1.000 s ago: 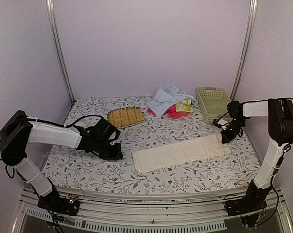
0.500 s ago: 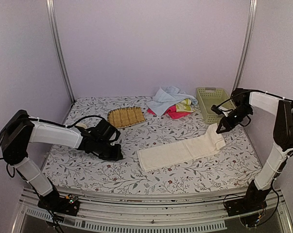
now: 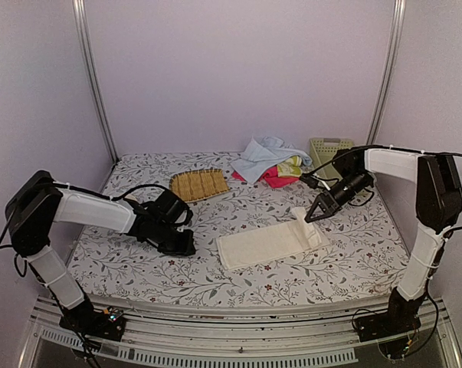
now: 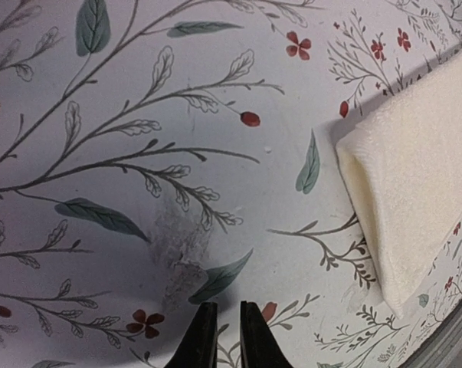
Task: Roll the towels
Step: Fold the towel at the center of the board.
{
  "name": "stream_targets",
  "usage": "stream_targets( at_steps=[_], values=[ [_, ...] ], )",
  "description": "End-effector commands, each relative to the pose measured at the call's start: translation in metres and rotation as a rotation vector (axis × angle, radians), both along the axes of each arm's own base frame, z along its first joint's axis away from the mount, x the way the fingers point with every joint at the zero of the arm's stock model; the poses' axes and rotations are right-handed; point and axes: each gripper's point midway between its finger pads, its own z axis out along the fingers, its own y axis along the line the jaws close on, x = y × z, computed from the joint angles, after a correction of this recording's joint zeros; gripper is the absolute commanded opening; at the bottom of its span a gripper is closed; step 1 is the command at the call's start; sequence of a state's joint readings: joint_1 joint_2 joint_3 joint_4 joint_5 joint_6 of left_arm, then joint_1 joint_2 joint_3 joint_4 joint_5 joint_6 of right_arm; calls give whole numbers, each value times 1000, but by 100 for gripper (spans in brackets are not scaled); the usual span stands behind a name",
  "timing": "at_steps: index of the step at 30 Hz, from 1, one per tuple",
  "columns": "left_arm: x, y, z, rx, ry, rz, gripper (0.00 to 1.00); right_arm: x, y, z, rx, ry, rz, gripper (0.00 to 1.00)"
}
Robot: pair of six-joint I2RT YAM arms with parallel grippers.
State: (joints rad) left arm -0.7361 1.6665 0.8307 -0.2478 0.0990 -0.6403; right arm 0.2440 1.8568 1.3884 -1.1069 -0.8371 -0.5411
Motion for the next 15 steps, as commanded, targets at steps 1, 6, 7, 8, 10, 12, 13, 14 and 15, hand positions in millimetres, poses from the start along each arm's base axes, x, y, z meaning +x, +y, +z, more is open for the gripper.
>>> stream_targets(
  at_steps=[1,6,7,8,10,12,13,14,15],
  values=[
    [-3,-14,0,-22,21,-25,12,3,35,11,120,36,3,3],
    [-8,-23,-2,-28,35,-40,12,6,56,12,174,65,5,3],
    [-9,-25,-3,-28,38,-44,12,5,61,11,173,68,13,3],
    [-10,-27,-4,-28,44,-48,13,4,65,8,164,72,18,3],
    [-12,-31,-5,-29,48,-56,13,2,73,2,139,60,31,3],
    [-14,-35,-6,-29,49,-60,13,2,81,-4,121,57,32,3],
    [-15,-37,-6,-30,52,-62,13,3,85,-6,115,55,30,3],
    [-16,-38,-7,-29,53,-61,13,4,88,-9,109,51,28,3],
    [-16,-40,-6,-32,54,-59,13,5,93,-12,103,56,25,2]
  ],
)
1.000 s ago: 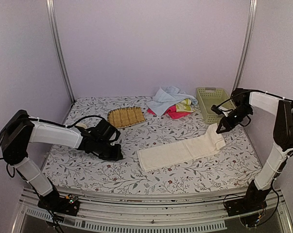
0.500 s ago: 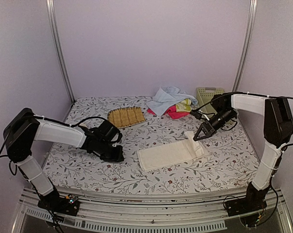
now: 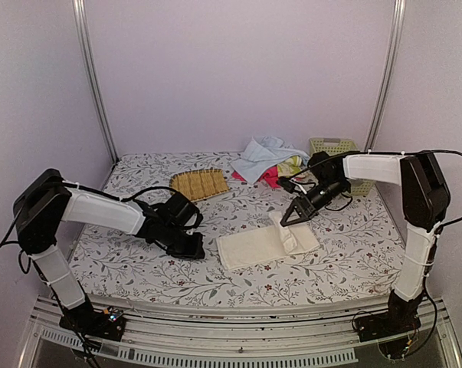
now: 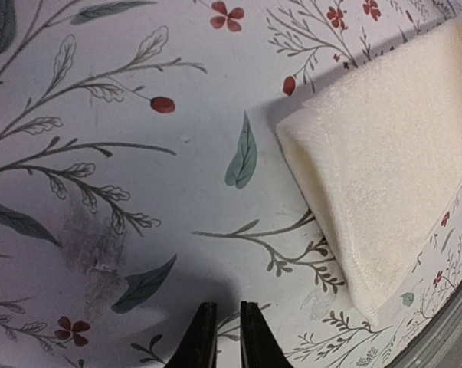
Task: Roll the towels
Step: Fold the towel at the center of the board.
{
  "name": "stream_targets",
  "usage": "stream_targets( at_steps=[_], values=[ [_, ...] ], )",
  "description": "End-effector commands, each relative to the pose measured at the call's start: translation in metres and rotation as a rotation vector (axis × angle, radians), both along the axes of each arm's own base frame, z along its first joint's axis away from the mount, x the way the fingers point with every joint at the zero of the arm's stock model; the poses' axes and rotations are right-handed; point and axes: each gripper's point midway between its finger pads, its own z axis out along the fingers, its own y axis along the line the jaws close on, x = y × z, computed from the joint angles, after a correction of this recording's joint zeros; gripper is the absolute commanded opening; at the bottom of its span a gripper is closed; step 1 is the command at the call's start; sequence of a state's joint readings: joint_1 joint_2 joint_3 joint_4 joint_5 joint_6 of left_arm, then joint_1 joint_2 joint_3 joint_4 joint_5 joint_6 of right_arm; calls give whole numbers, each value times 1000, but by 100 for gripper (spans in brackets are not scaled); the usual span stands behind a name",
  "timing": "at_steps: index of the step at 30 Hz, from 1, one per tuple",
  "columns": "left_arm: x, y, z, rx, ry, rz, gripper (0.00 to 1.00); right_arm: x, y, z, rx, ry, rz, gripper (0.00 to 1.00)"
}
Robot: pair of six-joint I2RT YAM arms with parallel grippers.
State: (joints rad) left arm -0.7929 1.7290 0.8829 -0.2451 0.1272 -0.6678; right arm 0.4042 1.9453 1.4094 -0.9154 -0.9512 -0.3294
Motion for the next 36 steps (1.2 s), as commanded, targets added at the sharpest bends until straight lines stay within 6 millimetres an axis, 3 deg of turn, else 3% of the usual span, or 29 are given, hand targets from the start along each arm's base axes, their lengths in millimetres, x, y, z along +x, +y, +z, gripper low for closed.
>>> stream_targets(
  at_steps=[1,9,14,23,30,36],
  values=[
    [-7,-13,-2,-13,23,-11,13,12,26,-7,-2,-23,-12,2],
    [-13,-21,-3,-37,36,-3,12,9,78,-14,-4,-30,19,3],
    [-15,-25,-3,-59,41,7,12,6,98,-18,15,15,38,3],
    [-17,-26,-10,-65,53,13,12,4,104,-31,-44,32,27,3],
    [-21,-24,-16,-57,63,7,12,0,113,-26,-23,32,42,3],
    [-22,-25,-19,-59,67,3,11,0,119,-34,-45,89,16,3]
  ],
)
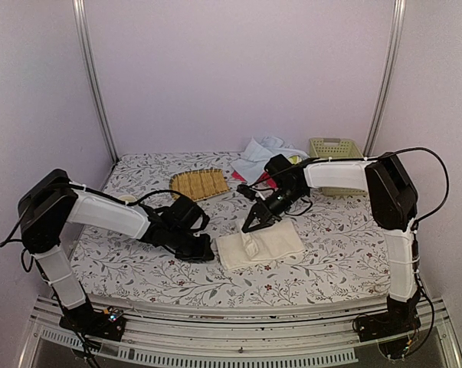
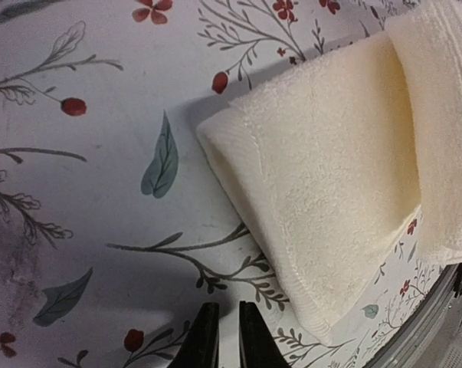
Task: Roll the towels
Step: Fold the towel at the center of the board.
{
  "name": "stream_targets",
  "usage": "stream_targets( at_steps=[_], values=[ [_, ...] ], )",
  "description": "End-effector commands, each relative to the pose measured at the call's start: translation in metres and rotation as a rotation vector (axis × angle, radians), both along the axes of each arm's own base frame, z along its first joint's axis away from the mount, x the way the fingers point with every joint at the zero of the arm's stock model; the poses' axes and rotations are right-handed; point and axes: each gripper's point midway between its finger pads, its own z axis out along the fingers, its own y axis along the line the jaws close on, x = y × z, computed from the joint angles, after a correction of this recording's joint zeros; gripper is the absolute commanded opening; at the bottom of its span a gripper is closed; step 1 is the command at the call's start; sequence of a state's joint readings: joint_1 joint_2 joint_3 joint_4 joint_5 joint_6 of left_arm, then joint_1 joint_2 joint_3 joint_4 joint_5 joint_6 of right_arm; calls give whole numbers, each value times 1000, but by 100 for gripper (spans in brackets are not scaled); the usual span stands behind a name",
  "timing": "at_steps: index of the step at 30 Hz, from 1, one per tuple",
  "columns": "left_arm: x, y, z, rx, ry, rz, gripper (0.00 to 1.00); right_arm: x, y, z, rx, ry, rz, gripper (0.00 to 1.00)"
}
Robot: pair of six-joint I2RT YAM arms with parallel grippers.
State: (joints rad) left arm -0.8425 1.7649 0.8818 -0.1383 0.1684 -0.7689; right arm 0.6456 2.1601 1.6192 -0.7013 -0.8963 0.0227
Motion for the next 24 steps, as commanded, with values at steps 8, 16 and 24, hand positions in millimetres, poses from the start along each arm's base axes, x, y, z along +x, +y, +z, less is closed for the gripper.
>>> stream_targets(
  at_steps=[8,16,24],
  values=[
    [-15,5,-21,36,46,-17,11,-9,20,-18,-6,79,27,3],
    [-17,8,-26,41,53,-16,11,-13,31,-19,6,107,48,4],
    [-19,8,-31,41,63,-19,11,-18,38,-19,17,127,65,4]
  ],
)
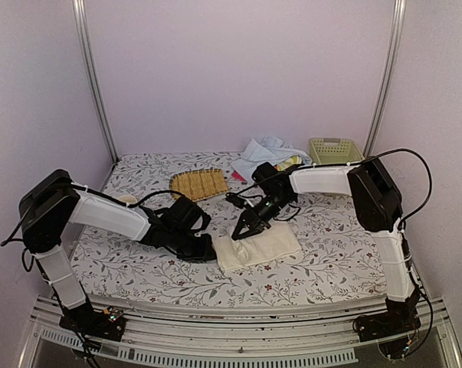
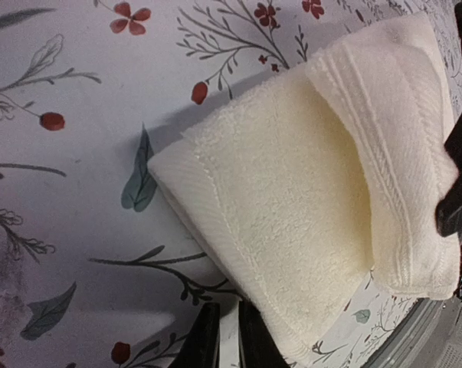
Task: Roll the towels
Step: Fold the towel at the center of the board, then rotate the towel at the center of the board.
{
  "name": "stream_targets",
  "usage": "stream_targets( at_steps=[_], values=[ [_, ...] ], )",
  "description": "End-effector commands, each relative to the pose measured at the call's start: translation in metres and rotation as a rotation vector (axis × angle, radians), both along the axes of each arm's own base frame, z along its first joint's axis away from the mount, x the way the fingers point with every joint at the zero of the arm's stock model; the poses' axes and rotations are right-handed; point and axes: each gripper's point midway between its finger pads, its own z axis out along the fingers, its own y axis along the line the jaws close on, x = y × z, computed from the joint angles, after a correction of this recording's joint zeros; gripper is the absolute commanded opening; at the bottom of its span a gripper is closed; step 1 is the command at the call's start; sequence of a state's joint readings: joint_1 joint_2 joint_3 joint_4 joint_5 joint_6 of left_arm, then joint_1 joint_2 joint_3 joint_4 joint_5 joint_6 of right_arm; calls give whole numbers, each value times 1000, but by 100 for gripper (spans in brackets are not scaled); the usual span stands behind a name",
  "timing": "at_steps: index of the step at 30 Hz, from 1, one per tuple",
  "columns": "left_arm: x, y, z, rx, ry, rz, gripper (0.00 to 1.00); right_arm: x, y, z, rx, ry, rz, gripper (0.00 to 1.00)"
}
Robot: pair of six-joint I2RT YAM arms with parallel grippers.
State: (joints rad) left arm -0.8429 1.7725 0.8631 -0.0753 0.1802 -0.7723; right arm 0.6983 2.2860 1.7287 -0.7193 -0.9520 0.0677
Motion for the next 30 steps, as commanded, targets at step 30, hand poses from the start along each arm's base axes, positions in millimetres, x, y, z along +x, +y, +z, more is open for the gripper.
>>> stream_targets(
  at_steps=[30],
  values=[
    [-7,31,21,115,-70,71,10,12,-21,62,110,-241,120,39]
  ],
)
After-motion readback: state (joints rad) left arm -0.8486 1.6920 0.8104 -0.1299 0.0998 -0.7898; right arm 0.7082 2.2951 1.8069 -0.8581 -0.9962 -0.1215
